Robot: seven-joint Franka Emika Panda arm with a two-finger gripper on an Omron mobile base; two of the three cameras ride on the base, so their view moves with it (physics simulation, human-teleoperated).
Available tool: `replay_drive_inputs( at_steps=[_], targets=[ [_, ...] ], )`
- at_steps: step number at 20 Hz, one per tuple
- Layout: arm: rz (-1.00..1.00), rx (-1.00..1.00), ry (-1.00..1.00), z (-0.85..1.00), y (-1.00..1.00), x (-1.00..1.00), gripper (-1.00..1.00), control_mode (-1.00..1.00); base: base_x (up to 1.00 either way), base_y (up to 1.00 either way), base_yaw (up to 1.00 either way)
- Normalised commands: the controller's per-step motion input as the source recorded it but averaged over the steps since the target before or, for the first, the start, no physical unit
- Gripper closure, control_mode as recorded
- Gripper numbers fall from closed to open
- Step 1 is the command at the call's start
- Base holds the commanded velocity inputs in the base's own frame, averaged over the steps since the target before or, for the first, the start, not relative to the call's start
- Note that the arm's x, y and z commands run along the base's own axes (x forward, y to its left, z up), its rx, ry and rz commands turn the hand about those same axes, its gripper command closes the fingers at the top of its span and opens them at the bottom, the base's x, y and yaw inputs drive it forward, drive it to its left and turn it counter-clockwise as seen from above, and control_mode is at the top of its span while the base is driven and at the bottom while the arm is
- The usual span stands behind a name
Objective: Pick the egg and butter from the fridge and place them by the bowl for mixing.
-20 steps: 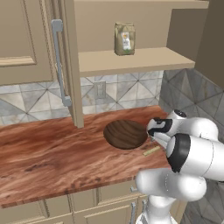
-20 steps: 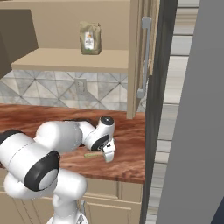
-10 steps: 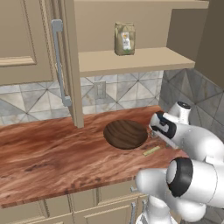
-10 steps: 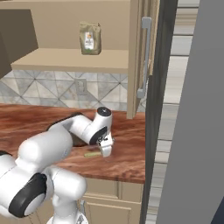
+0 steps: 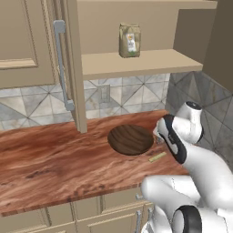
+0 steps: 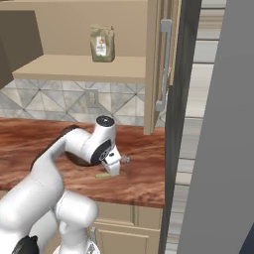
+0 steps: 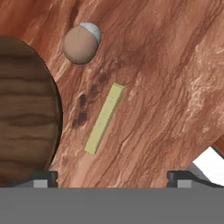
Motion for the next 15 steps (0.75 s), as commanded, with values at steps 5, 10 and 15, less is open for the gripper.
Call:
replay_drive_inputs(
  at_steps=[5,10,15],
  targets=[
    [0.23,-0.13,-0.28,0.4,0.15,-0.51,-1.0,-1.0,0.0,0.0,0.0],
    [0.17,-0.11,-0.35,0.4,0.2,-0.46,-1.0,-1.0,0.0,0.0,0.0],
    [0.22,-0.13,-0.11,0.45,0.26,-0.43,-1.0,-1.0,0.0,0.0,0.0]
  ],
)
